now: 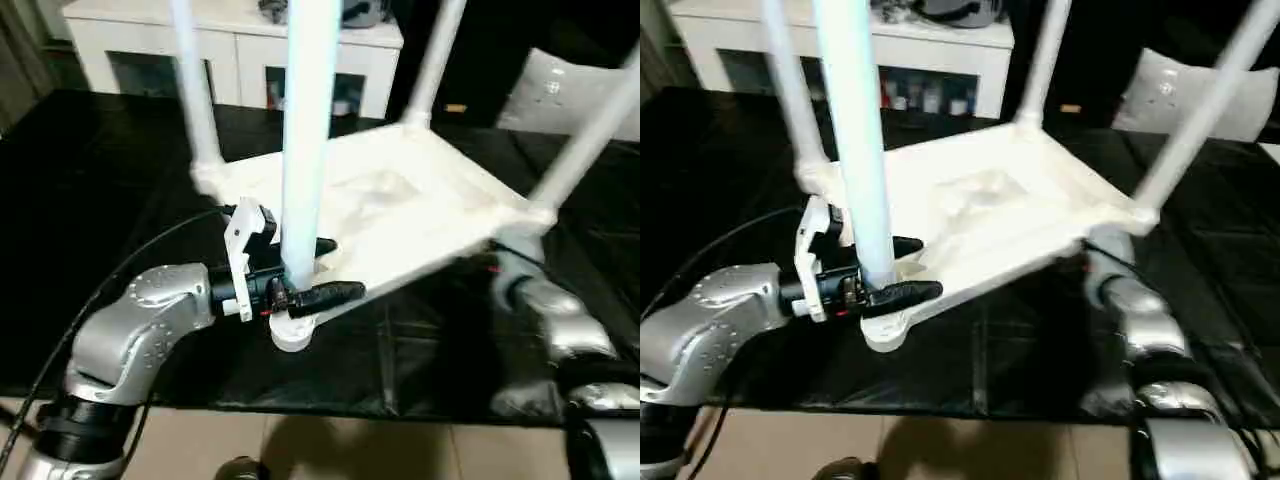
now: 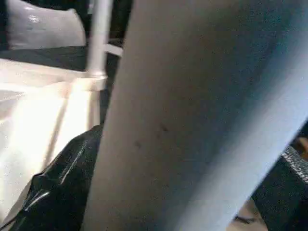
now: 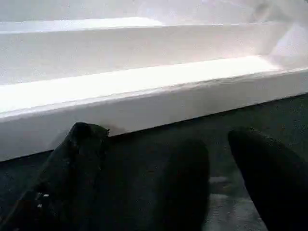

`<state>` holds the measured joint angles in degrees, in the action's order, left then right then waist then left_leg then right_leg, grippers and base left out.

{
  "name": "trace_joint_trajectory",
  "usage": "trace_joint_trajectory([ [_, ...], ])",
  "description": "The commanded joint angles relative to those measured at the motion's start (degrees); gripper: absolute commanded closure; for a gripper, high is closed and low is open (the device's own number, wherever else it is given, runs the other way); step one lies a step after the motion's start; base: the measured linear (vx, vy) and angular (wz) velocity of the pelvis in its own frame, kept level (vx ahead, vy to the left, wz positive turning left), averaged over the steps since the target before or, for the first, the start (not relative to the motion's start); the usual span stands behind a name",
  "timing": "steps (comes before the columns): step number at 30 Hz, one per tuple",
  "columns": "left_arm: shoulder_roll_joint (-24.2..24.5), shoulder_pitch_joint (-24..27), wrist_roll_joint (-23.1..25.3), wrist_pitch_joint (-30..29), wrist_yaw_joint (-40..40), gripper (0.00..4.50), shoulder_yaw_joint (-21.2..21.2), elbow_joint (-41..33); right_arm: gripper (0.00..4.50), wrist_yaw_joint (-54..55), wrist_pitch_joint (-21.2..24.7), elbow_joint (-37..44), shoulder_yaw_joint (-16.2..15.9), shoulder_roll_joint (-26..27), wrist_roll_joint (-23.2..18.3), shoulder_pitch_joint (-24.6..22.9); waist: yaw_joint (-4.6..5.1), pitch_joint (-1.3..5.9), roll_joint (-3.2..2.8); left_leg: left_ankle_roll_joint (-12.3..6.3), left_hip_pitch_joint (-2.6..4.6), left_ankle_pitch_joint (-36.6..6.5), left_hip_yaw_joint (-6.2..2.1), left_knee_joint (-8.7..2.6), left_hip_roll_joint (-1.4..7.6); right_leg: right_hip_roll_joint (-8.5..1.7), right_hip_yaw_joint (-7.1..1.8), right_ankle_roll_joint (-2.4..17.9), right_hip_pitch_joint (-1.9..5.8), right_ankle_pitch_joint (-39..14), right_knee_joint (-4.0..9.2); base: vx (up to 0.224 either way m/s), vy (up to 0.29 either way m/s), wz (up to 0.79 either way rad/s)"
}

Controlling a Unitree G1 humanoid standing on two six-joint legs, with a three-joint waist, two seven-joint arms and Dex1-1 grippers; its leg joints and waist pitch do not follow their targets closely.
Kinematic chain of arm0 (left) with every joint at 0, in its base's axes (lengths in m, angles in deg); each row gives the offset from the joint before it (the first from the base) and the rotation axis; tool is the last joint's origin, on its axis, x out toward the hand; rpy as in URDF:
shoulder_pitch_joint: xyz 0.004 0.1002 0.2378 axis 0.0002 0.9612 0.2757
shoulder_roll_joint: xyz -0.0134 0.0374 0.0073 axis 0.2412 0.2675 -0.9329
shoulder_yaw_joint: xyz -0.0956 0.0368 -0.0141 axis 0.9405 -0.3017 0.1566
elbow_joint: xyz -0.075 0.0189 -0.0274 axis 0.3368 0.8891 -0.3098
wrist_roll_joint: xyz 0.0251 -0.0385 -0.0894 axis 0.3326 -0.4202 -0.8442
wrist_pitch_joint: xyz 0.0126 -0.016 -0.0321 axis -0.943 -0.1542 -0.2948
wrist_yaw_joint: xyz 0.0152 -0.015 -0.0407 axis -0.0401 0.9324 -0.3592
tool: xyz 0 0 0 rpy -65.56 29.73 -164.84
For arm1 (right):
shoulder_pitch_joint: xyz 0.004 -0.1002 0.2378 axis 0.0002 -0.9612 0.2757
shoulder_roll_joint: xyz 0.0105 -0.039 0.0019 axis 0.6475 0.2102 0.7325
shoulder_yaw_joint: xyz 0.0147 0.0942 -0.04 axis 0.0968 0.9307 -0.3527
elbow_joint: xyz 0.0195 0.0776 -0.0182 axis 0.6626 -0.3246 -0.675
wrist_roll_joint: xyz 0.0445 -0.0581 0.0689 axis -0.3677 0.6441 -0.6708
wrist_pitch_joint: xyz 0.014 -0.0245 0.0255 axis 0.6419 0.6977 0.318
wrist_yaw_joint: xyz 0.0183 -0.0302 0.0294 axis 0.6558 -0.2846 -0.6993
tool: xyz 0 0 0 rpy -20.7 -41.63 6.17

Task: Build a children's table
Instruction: Rotate table base

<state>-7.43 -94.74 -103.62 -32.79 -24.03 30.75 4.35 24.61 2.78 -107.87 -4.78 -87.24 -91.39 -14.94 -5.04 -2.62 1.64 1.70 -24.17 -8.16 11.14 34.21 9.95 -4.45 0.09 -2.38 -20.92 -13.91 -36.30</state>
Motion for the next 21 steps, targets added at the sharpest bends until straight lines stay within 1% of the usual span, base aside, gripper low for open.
trace_joint_trajectory([
  [1, -0.54, -0.51, -2.63, -1.72, 1.63, 0.07, -1.39, -2.69, 0.00, -2.38, -1.71, 0.57, -1.23, 0.72, 0.04, 2.44, -0.23, 3.62, 0.46, 1.06, 2.48, -12.19, -1.02, -4.13, 2.59, -2.64, -0.57, 13.33, 0.88, -0.97, 3.62, 0.000, 0.000, 0.00],
  [3, -0.81, -0.73, -4.05, -2.77, 1.87, 0.07, -1.41, -3.32, 0.00, -3.89, -2.15, 1.12, -2.21, 1.34, 0.36, 2.61, -0.19, 3.65, 0.46, 0.53, 2.42, -11.15, -0.95, -3.99, 2.54, -2.64, -0.62, 13.29, 0.95, 0.07, 3.60, 0.000, 0.000, 0.00],
  [4, -0.93, -0.81, -4.62, -3.21, 1.95, 0.07, -1.42, -3.60, 0.00, -4.49, -2.38, 1.24, -2.57, 1.59, 0.51, 2.69, -0.18, 3.61, 0.49, 0.18, 2.47, -10.87, -0.85, -3.91, 2.55, -2.64, -0.69, 13.37, 0.86, 0.49, 3.62, 0.000, 0.000, 0.00],
  [7, -1.24, -1.25, -5.11, -3.92, 1.97, 0.07, -2.06, -3.90, 0.00, -6.09, -3.24, 1.45, -3.39, 2.55, 1.04, 2.79, -0.21, 3.58, 0.42, -0.24, 2.51, -10.66, -0.80, -3.85, 2.61, -2.63, -0.74, 13.73, 0.82, 0.59, 3.63, 0.000, 0.000, 0.00],
  [10, -1.92, -1.64, -5.81, -4.53, 1.76, 0.07, -2.16, -3.91, 0.00, -6.99, -3.77, 1.52, -3.61, 3.30, 0.89, 2.99, -0.21, 3.50, 0.37, -0.03, 2.67, -11.54, -0.79, -3.96, 2.72, -2.59, -0.80, 13.75, 0.70, -0.51, 3.76, 0.000, 0.000, 0.00],
  [11, -2.28, -1.87, -6.36, -4.99, 1.69, 0.07, -2.24, -4.06, 0.00, -7.68, -3.89, 1.78, -3.99, 3.95, 0.71, 3.06, -0.20, 3.49, 0.13, 0.42, 2.78, -12.21, -0.80, -4.03, 2.74, -2.54, -0.81, 13.63, 0.62, -1.12, 3.81, 0.000, 0.000, 0.00],
  [13, -2.43, -2.18, -6.84, -5.51, 1.86, 0.07, -2.69, -4.36, 0.00, -9.61, -4.65, 2.38, -4.61, 4.93, 0.43, 3.02, -0.22, 3.52, 0.20, 0.78, 2.75, -12.66, -0.87, -4.12, 2.74, -2.54, -0.80, 13.57, 0.66, -1.35, 3.74, 0.000, 0.000, 0.00],
  [14, -2.60, -2.30, -7.19, -5.83, 1.82, 0.07, -2.77, -4.46, 0.00, -10.60, -4.94, 2.68, -5.01, 5.46, 0.39, 2.99, -0.18, 3.53, 0.13, 0.85, 2.78, -12.92, -0.87, -4.17, 2.73, -2.52, -0.80, 13.58, 0.61, -1.40, 3.72, 0.000, 0.000, 0.00],
  [16, -2.85, -2.43, -7.53, -6.13, 1.64, 0.07, -2.81, -4.53, 0.00, -11.81, -5.33, 3.06, -5.55, 6.13, 0.38, 2.98, -0.21, 3.54, 0.17, 0.88, 2.78, -12.78, -0.91, -4.18, 2.76, -2.59, -0.80, 13.67, 0.68, -1.09, 3.75, 0.000, 0.000, 0.00],
  [17, -3.09, -2.56, -7.49, -6.23, 1.56, 0.07, -2.91, -4.48, 0.00, -13.13, -5.79, 3.45, -6.35, 7.07, 0.45, 3.11, -0.17, 3.55, 0.10, 0.77, 2.73, -12.57, -0.92, -4.18, 2.77, -2.58, -0.82, 13.74, 0.71, -0.51, 3.69, 0.000, 0.000, 0.00],
  [21, -3.79, -2.91, -7.53, -6.53, 1.41, 0.07, -2.84, -4.41, 0.00, -14.62, -7.51, 2.88, -7.36, 8.99, 0.86, 4.00, -0.16, 3.52, 0.08, 0.72, 2.73, -12.61, -0.91, -4.21, 2.79, -2.64, -0.85, 13.92, 0.69, -0.37, 3.69, 0.000, 0.000, 0.00],
])
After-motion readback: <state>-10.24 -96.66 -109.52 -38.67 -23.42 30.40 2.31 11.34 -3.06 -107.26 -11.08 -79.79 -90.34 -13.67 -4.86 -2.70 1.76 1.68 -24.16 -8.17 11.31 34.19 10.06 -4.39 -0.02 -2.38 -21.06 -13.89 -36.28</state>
